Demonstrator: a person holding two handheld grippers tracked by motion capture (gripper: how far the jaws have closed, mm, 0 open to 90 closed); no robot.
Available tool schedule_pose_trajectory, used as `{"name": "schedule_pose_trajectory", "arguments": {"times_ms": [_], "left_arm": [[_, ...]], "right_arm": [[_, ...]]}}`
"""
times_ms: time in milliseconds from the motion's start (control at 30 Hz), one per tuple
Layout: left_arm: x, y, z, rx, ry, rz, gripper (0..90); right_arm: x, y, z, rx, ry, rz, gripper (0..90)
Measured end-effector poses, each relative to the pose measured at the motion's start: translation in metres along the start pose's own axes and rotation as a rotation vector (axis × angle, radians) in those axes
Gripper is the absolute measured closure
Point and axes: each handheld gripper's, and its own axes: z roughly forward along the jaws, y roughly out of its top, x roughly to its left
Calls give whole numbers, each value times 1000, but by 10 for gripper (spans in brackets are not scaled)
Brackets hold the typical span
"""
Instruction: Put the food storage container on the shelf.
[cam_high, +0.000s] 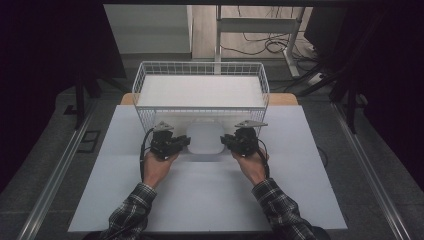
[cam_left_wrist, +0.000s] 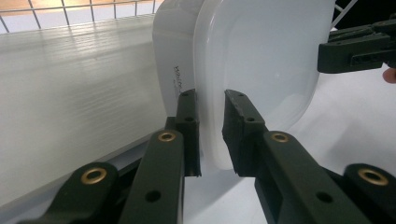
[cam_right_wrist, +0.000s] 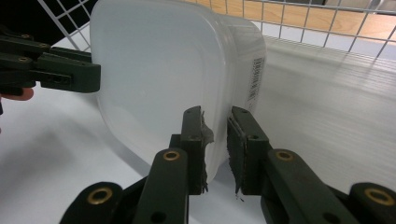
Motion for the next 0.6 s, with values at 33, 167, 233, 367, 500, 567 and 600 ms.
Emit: {"name": "schedule_pose_trajectory", "arguments": {"times_ms": [33, 167, 233, 367, 500, 567, 600], "left_arm": [[0, 0, 0, -5, -2, -2, 764], [0, 2, 2, -13, 11, 24, 744], [0, 2, 4, -20, 25, 47, 704], [-3, 4, 7, -26, 71, 82, 657], [-3, 8, 10, -33, 117, 95, 597], [-3, 10, 11, -37, 137, 100, 563], [-3, 11, 12, -43, 139, 103, 563]], "right_arm": [[-1, 0, 1, -1, -1, 3, 755], [-4, 1, 3, -16, -3, -1, 737], [-2, 1, 7, -31, -28, -31, 700], [1, 2, 10, -40, -68, -59, 652], [0, 4, 14, -59, -112, -62, 593], [-2, 6, 15, -74, -134, -50, 584], [-2, 6, 15, -74, -134, -50, 584]]}}
